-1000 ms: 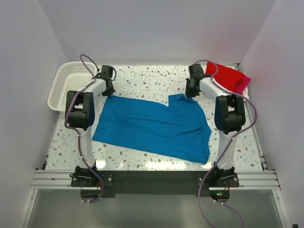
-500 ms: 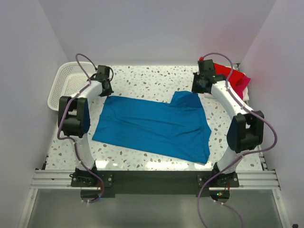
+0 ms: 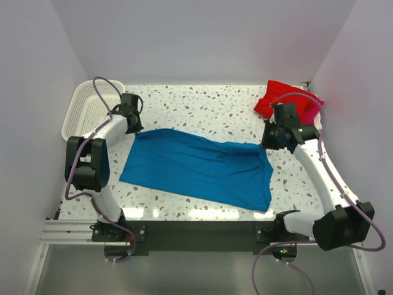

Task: Fold and stack the t-shirts
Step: Fold the tshirt

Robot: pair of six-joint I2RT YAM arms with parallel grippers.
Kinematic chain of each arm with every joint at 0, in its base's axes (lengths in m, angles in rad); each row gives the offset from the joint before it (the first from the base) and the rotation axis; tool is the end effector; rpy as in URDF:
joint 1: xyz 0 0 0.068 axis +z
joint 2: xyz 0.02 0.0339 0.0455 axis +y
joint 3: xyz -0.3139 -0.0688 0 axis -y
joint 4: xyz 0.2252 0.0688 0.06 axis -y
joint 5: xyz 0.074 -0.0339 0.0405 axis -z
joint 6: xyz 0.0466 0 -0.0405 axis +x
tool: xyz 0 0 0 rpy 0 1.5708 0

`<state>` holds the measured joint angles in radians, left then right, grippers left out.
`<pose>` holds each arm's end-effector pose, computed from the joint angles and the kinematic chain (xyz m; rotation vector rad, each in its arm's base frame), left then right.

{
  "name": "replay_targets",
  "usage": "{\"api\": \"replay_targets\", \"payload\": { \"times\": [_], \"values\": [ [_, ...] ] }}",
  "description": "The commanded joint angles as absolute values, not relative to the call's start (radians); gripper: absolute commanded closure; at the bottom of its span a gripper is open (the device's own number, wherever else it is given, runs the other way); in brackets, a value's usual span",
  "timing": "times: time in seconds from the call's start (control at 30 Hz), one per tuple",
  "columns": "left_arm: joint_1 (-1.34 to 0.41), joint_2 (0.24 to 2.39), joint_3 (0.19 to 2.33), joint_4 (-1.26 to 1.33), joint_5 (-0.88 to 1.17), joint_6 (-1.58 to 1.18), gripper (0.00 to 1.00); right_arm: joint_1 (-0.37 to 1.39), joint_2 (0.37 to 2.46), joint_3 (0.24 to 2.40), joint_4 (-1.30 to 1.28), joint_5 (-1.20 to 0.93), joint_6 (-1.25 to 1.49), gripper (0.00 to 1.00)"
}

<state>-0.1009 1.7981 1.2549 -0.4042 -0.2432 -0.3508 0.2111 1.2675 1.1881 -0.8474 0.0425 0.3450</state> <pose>0.3833 -0.0275 0.2575 -0.4060 2.4486 0.1164 0.2232 0.0458 0.3586 0.1853 2.4985 0.1782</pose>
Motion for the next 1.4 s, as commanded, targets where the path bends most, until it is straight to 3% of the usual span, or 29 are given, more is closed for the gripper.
{"api": "replay_targets", "payload": {
  "times": [0.0, 0.3, 0.8, 0.87, 0.9, 0.93, 1.0, 1.03, 1.07, 1.17, 1.37],
  "values": [
    [-0.094, 1.715, 1.217, -0.360, -0.271, -0.327, 1.00, 0.222, 1.175, 1.151, -0.980, 0.002, 0.383, 1.00],
    [-0.094, 1.671, 1.164, -0.402, -0.377, -0.347, 1.00, 0.259, 1.055, 1.086, -1.135, -0.017, 0.426, 1.00],
    [-0.094, 1.554, 1.014, -0.426, -0.367, -0.365, 1.00, 0.308, 1.017, 0.980, -1.200, 0.017, 0.456, 1.00],
    [-0.094, 1.529, 0.988, -0.454, -0.376, -0.382, 0.91, 0.319, 1.017, 0.973, -1.218, 0.017, 0.465, 1.00],
    [-0.094, 1.516, 0.979, -0.462, -0.379, -0.390, 0.81, 0.334, 1.017, 0.971, -1.227, 0.015, 0.466, 0.99],
    [-0.094, 1.482, 0.967, -0.474, -0.388, -0.403, 0.61, 0.340, 1.009, 0.973, -1.241, 0.015, 0.475, 0.94],
    [-0.094, 1.442, 0.933, -0.483, -0.397, -0.419, 0.43, 0.360, 1.002, 0.979, -1.253, 0.015, 0.485, 0.78],
    [-0.094, 1.409, 0.924, -0.489, -0.399, -0.431, 0.28, 0.364, 0.994, 0.983, -1.258, 0.014, 0.492, 0.73],
    [-0.094, 1.396, 0.917, -0.492, -0.396, -0.437, 0.21, 0.367, 0.988, 0.994, -1.259, 0.014, 0.492, 0.64],
    [-0.095, 1.387, 0.931, -0.494, -0.341, -0.451, 0.17, 0.370, 1.000, 1.006, -1.224, 0.028, 0.492, 0.56],
    [-0.150, 1.480, 1.015, -0.456, -0.281, -0.477, 0.15, 0.368, 1.092, 0.965, -1.027, 0.017, 0.503, 0.51]
  ]
}}
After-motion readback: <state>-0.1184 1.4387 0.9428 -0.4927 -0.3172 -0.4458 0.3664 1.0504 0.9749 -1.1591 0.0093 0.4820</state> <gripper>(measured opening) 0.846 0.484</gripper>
